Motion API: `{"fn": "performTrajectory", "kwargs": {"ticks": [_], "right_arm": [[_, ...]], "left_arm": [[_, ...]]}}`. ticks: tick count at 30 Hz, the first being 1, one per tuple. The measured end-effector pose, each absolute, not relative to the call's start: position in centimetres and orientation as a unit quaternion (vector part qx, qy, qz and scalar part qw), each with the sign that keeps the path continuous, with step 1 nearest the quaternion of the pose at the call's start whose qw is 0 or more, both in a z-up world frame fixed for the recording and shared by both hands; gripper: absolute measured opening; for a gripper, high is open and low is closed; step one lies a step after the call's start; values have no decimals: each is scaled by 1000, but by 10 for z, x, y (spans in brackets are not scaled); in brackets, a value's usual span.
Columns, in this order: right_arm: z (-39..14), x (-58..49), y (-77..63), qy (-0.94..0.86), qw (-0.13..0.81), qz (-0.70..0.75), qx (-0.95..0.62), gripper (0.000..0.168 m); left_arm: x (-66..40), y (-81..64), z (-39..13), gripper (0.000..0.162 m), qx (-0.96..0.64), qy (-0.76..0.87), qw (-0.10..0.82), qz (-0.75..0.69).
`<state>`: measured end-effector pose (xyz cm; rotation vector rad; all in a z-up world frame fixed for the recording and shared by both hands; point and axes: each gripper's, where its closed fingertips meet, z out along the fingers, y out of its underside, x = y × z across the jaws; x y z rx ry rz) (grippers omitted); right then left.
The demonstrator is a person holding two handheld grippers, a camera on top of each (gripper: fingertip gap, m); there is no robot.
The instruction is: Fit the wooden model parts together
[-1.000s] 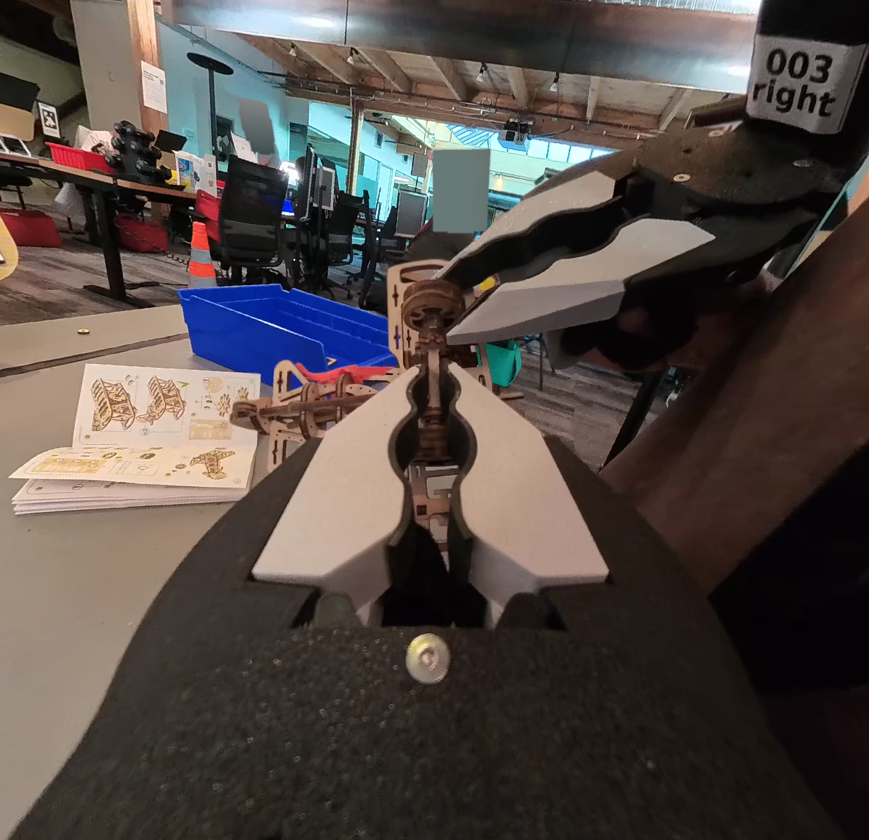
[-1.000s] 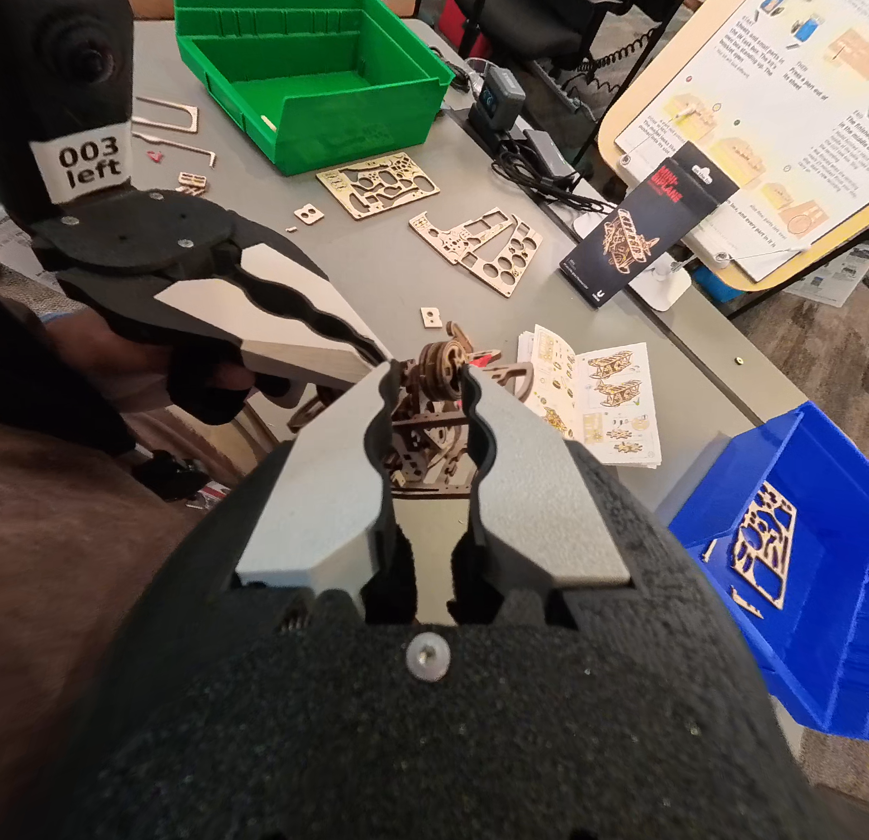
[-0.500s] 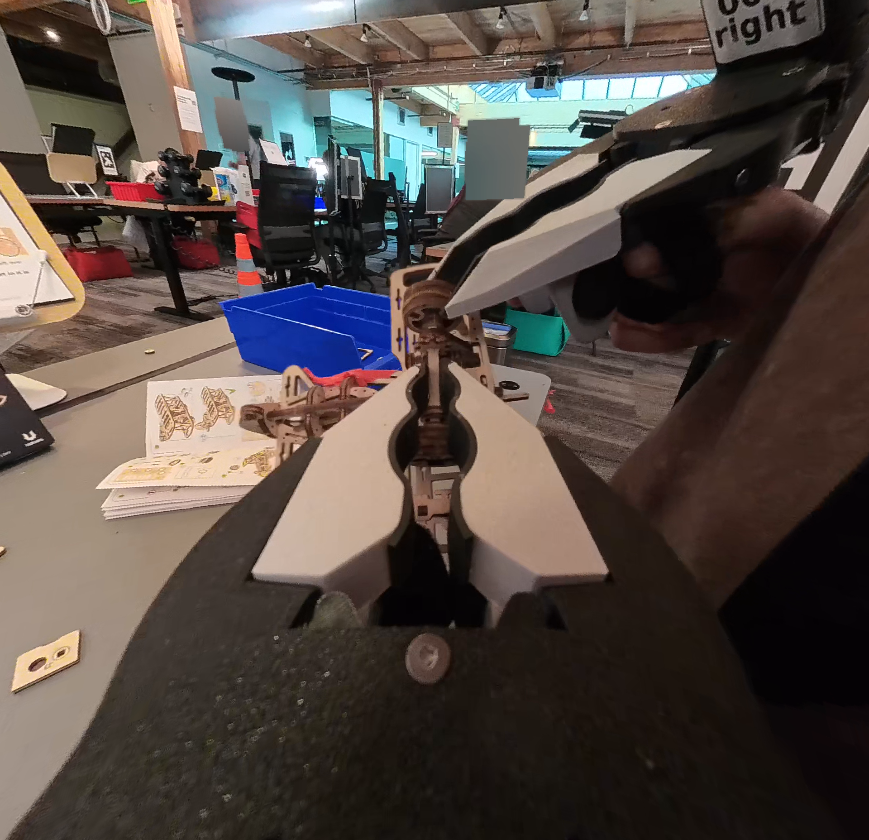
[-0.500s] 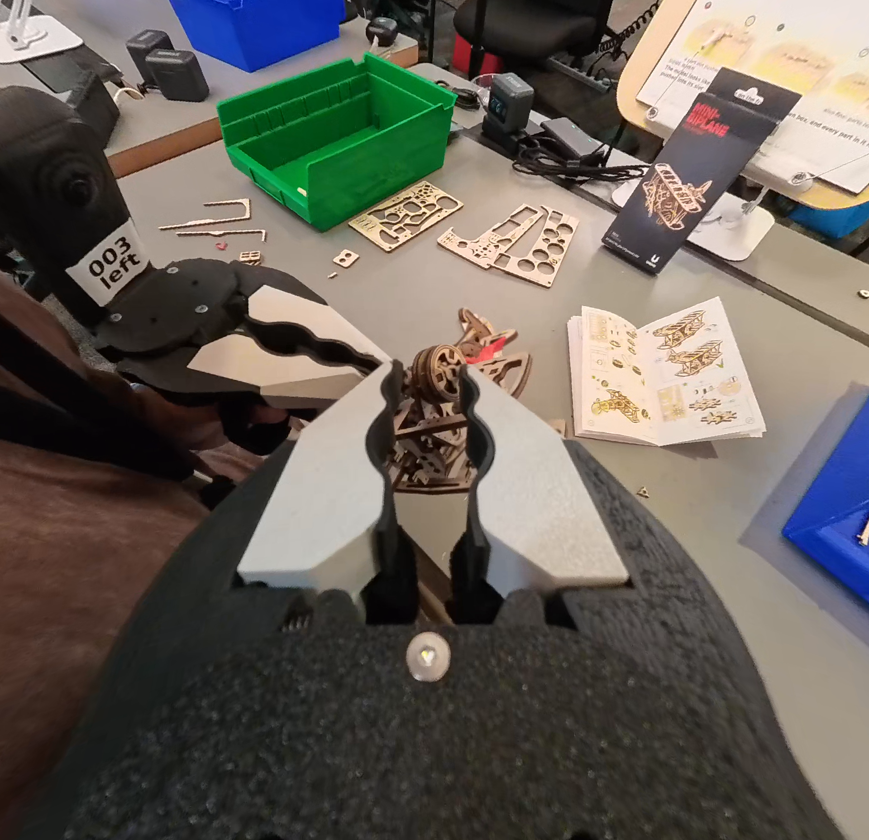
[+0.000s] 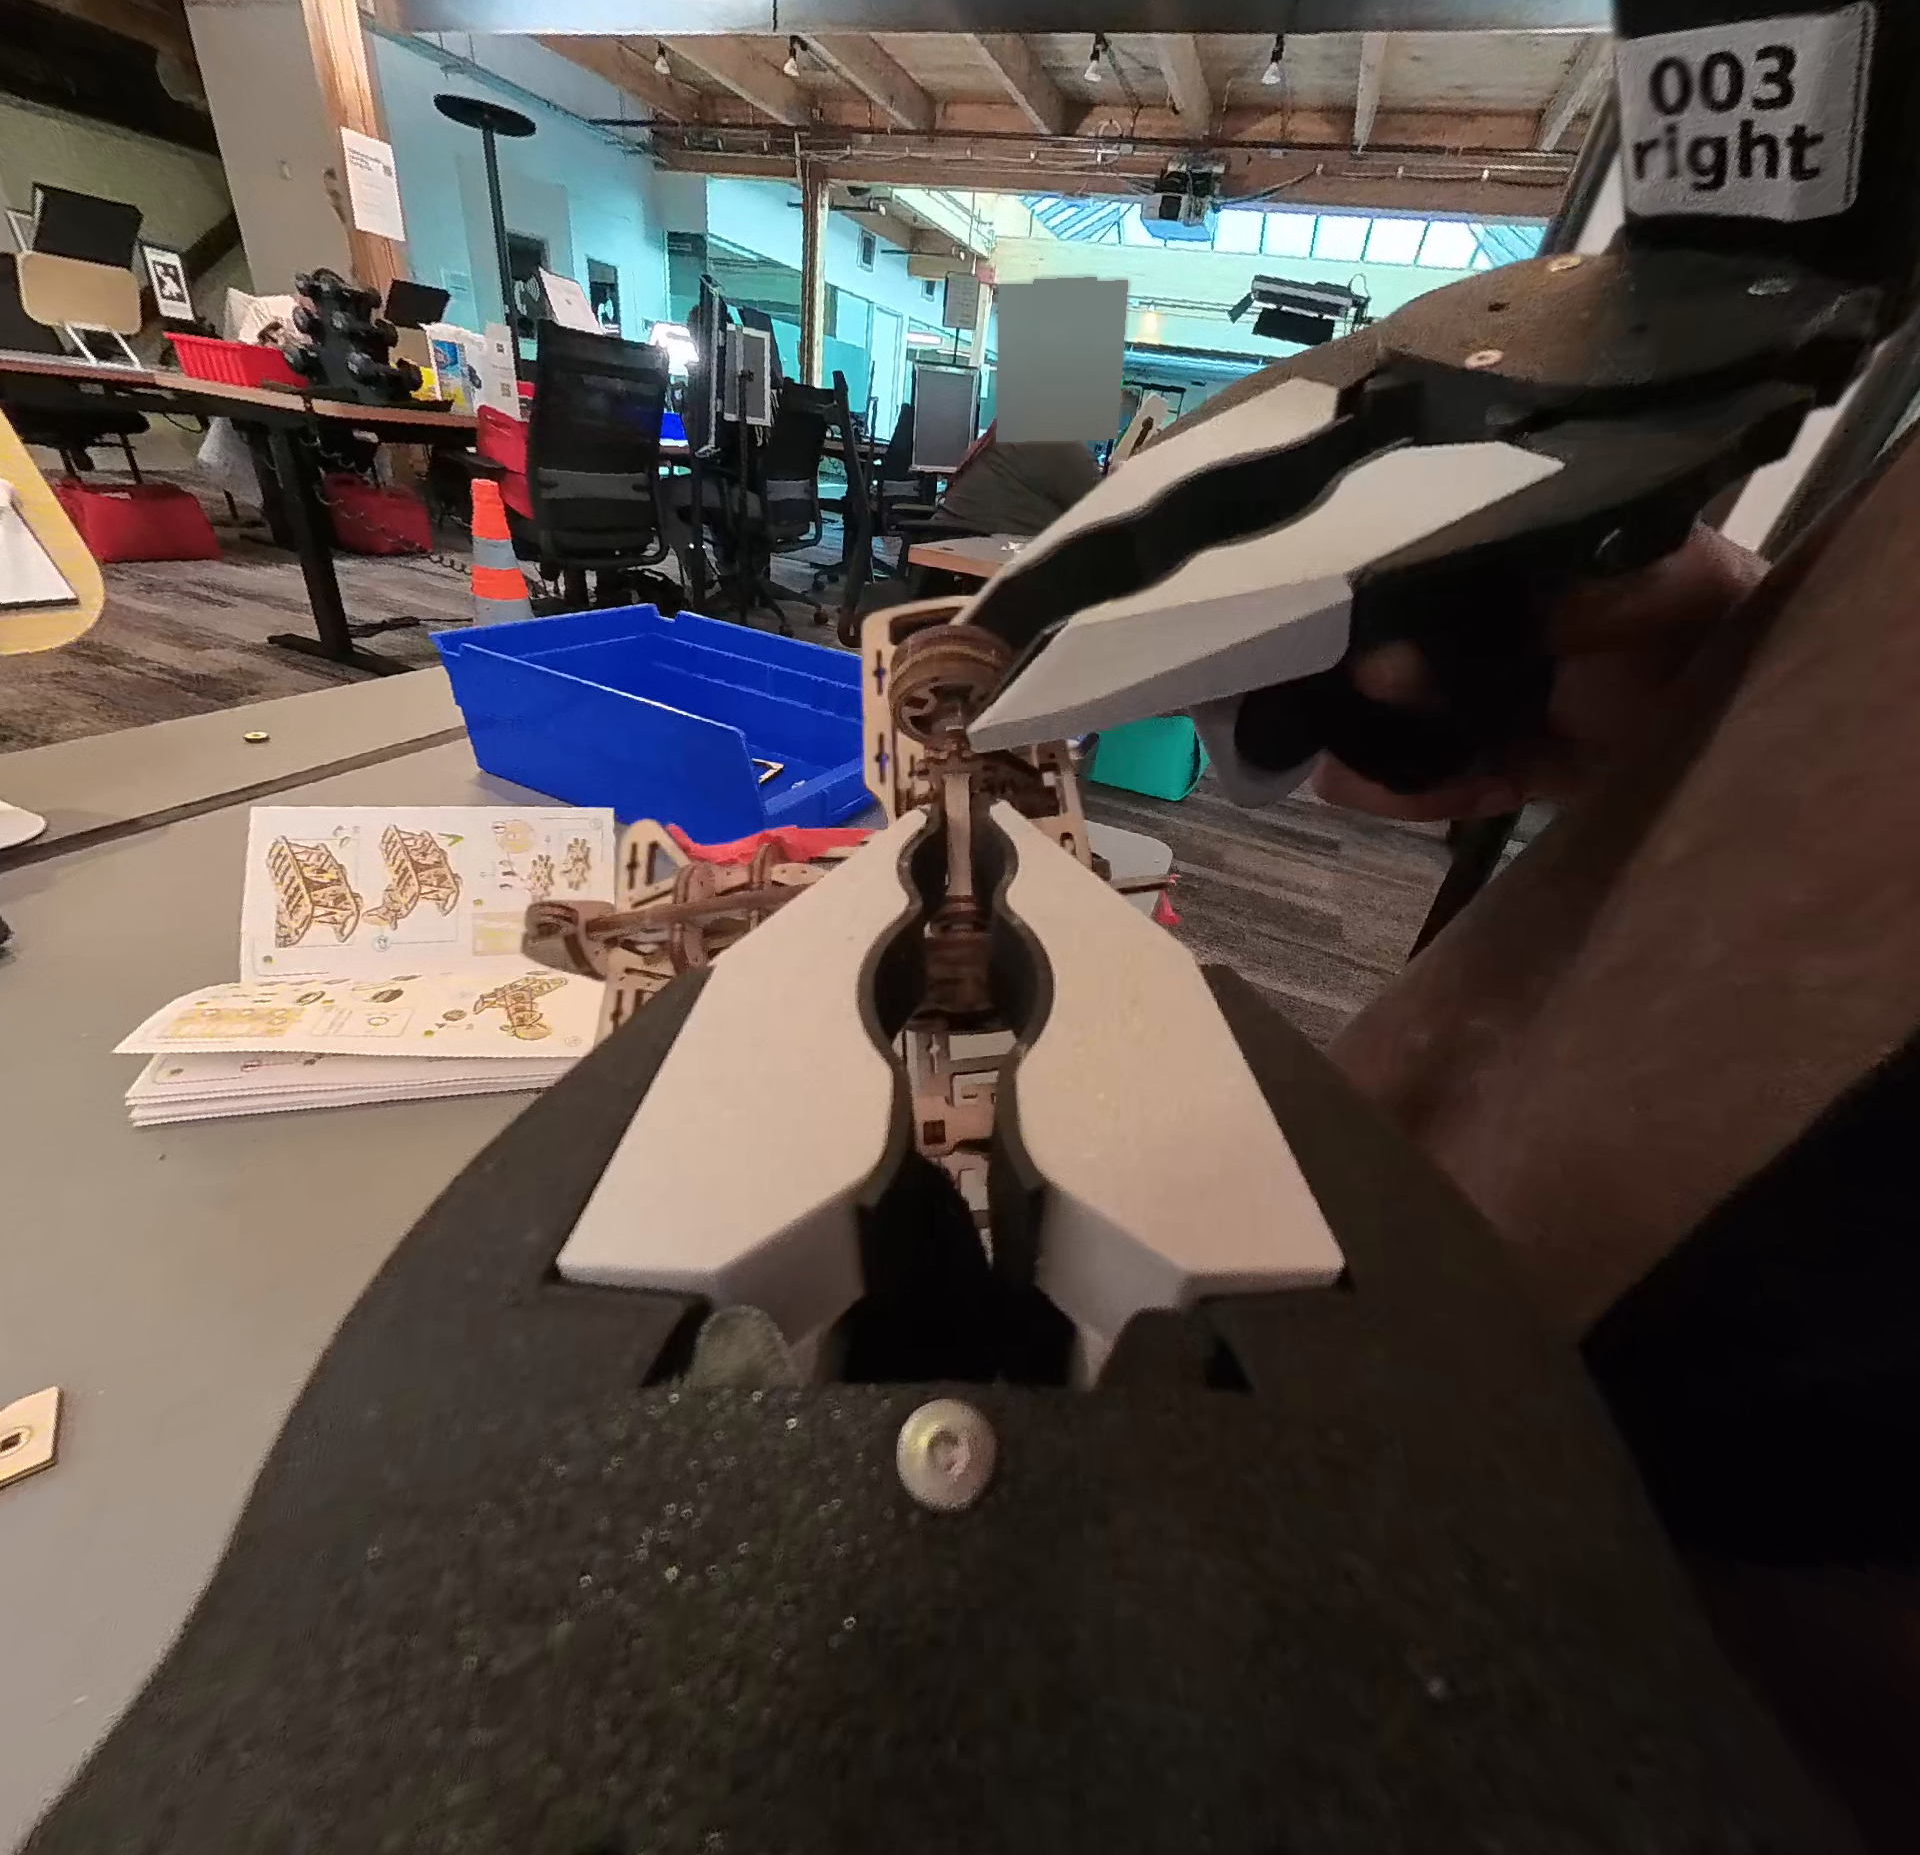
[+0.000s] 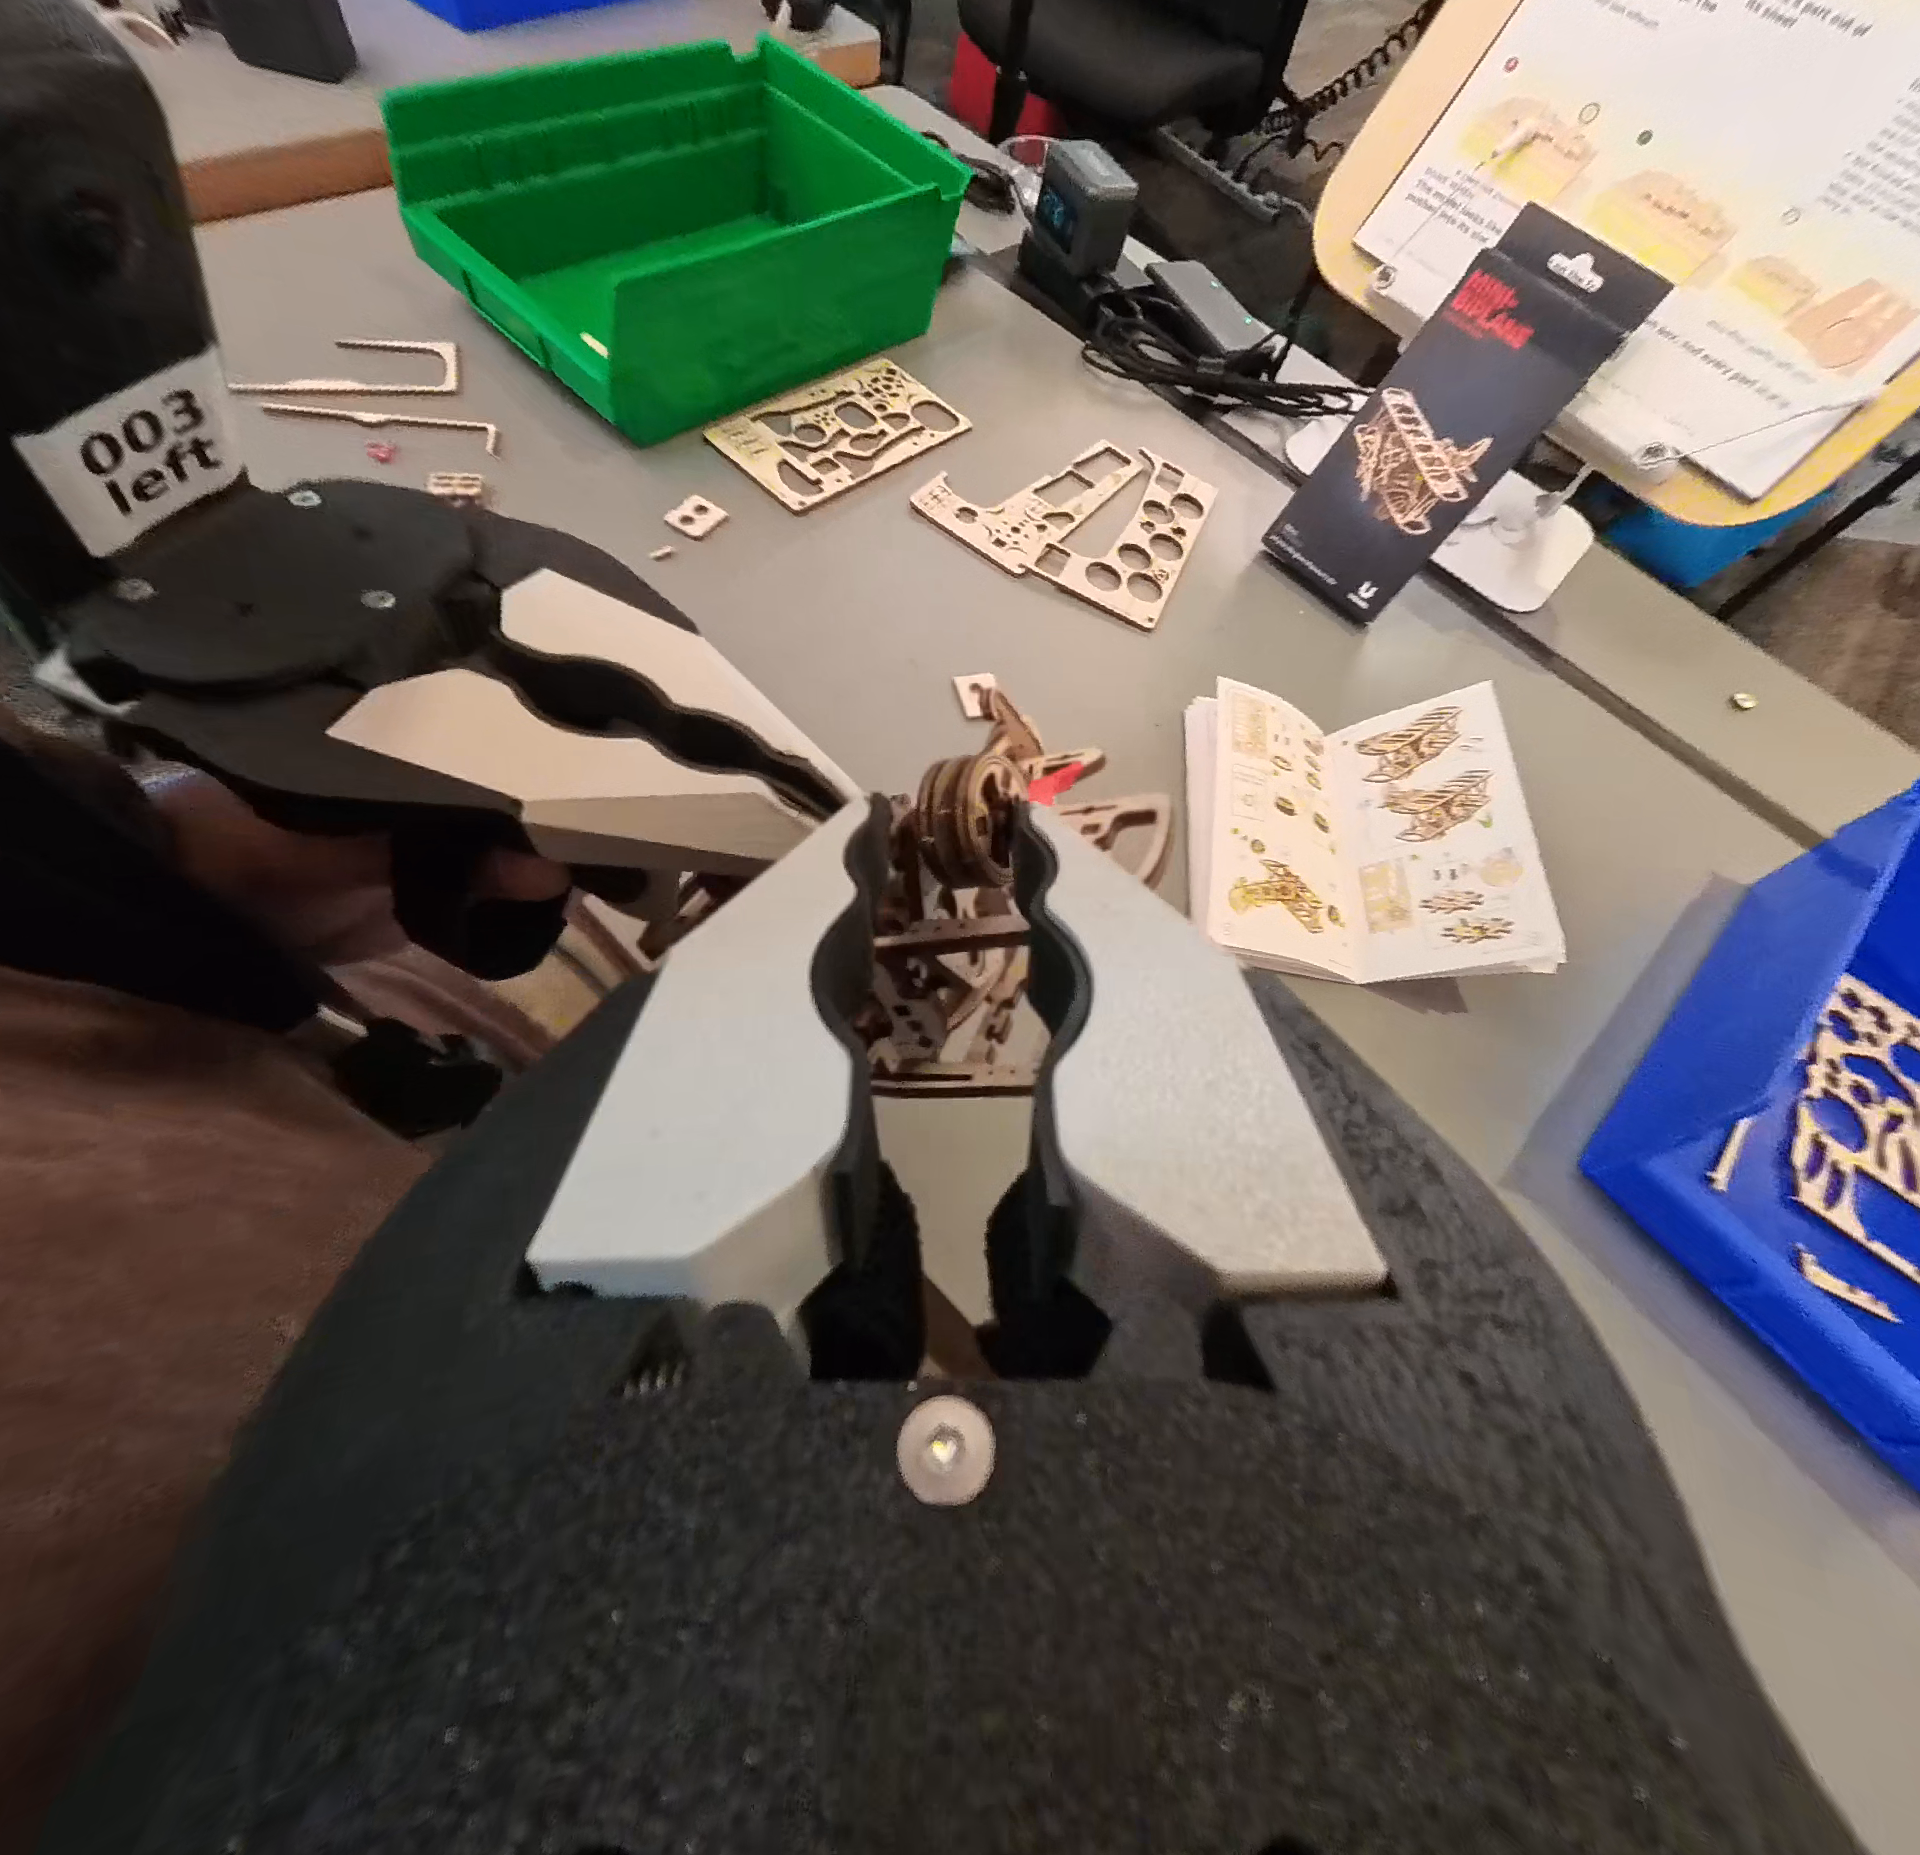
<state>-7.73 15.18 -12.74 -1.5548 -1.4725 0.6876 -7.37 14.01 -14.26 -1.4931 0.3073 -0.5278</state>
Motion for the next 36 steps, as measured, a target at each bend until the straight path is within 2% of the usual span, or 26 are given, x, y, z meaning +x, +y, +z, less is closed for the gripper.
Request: {"fn": "performTrajectory", "kwargs": {"ticks": [9,14,36], "right_arm": [[-136,-75,155,-644,479,163,-573,23],[-150,-70,158,-652,455,151,-587,26],[-160,-67,161,-606,429,191,-642,24]], "left_arm": [[-69,144,-153,1,-682,111,650,-317],[-67,146,-161,0,-698,108,627,-327],[-64,148,-169,0,-712,112,627,-297]]}}
